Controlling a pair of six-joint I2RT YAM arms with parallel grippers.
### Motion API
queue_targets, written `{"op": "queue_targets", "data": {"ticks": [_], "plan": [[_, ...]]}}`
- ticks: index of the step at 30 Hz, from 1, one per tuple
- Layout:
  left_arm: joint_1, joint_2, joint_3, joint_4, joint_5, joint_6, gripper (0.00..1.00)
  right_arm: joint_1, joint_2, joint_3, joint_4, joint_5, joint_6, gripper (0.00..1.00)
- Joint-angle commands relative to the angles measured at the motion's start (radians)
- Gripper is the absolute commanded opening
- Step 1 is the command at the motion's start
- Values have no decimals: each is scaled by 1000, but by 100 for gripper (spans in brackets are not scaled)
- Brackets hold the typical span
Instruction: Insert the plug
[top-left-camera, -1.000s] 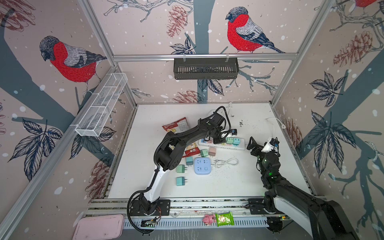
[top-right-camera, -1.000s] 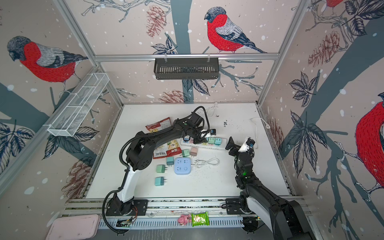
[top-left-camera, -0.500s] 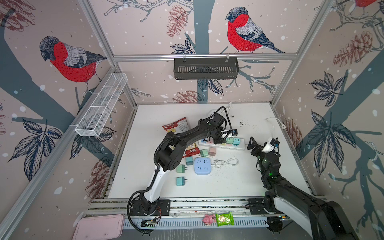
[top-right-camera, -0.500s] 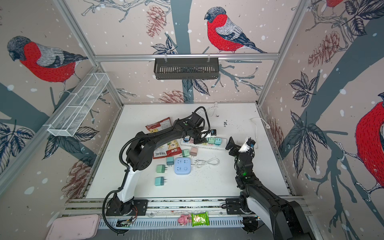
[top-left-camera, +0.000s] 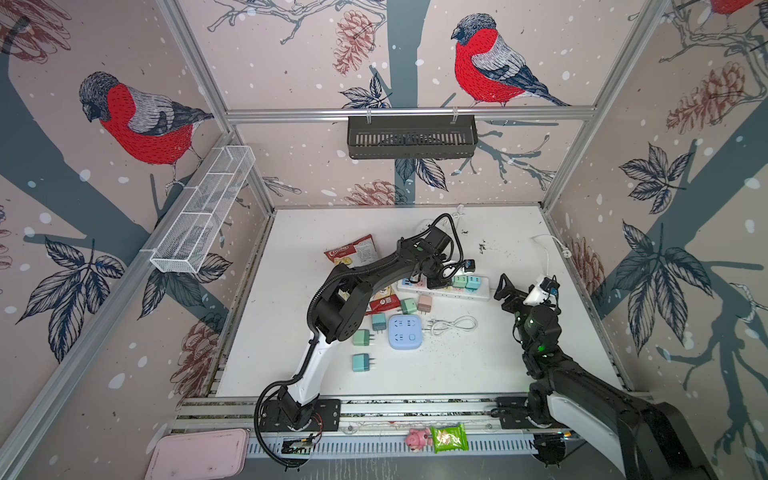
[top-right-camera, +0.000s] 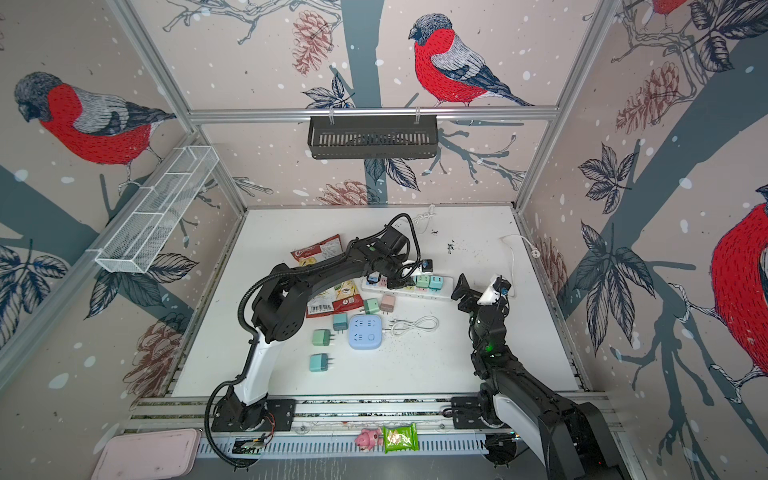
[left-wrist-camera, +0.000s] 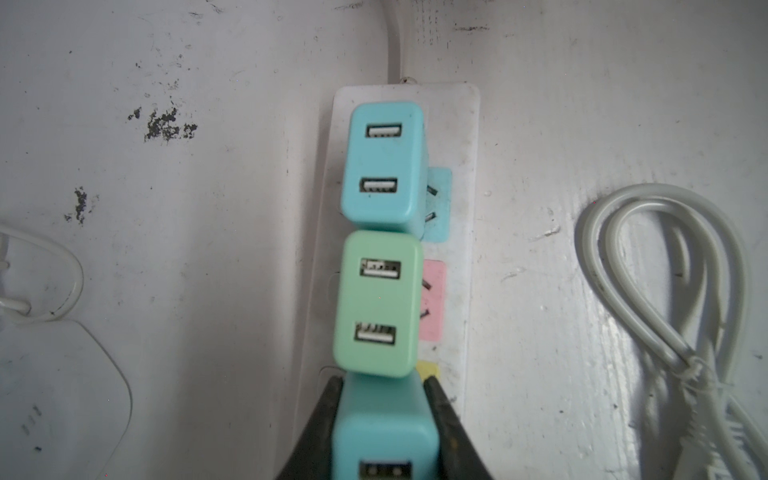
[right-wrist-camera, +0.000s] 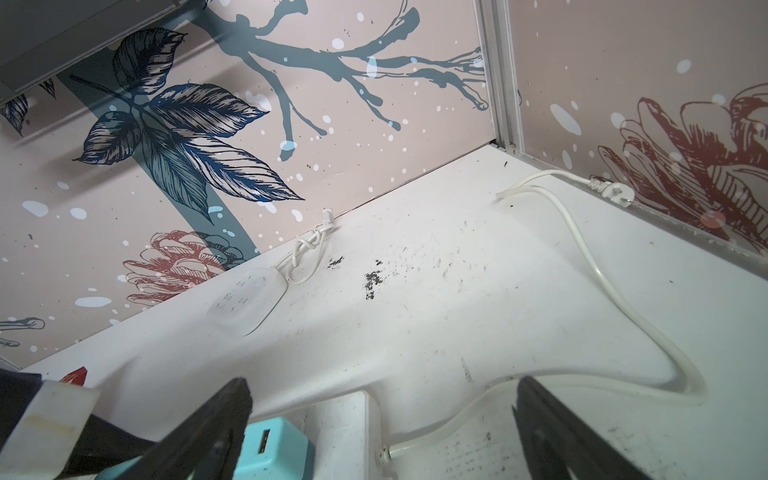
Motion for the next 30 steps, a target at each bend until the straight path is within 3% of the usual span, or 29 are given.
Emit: {"op": "queue_targets", "data": {"ticks": [1, 13, 23, 30], "plan": [[-4, 0, -4, -81, -15, -5, 0, -1, 0, 0, 29, -1, 2, 100], [-1, 52, 44, -98, -34, -12, 0, -2, -5, -3, 27, 1, 6, 100], [21, 169, 198, -256, 10, -1, 0, -2, 8, 4, 30, -2, 3, 100], [37, 195, 225, -304, 32, 3, 0, -4, 22, 15, 23, 1, 5, 100]]}}
